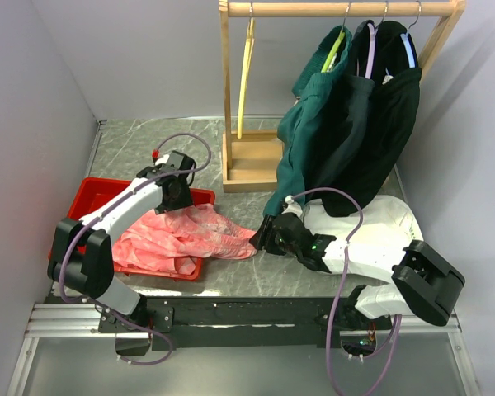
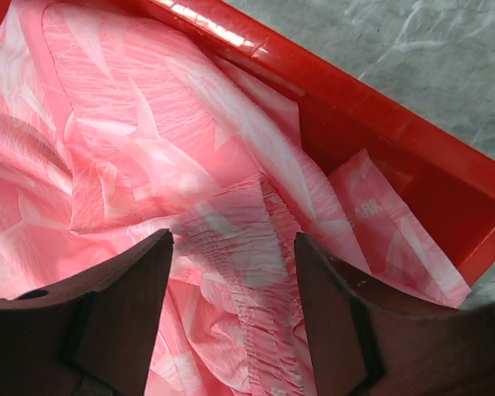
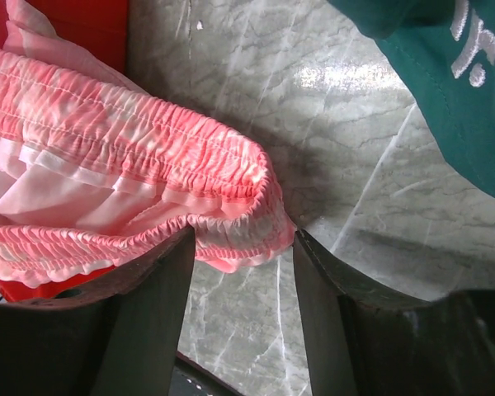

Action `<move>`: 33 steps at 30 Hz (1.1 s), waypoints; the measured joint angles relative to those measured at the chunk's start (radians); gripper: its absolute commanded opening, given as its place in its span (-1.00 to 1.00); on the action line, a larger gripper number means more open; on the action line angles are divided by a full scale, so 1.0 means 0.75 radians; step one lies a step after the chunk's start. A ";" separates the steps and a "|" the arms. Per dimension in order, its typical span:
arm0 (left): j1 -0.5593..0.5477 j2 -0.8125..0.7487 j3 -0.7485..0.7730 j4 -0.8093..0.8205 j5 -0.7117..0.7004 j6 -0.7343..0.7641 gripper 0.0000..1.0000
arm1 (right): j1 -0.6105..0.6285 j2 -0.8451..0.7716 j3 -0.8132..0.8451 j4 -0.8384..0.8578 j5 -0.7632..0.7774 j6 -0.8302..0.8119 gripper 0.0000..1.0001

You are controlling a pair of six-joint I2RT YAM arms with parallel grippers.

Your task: Place the shorts on the hanger

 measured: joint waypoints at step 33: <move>0.006 -0.296 -0.127 -0.026 0.042 -0.041 -0.98 | -0.004 0.134 0.146 -0.057 0.068 -0.013 0.79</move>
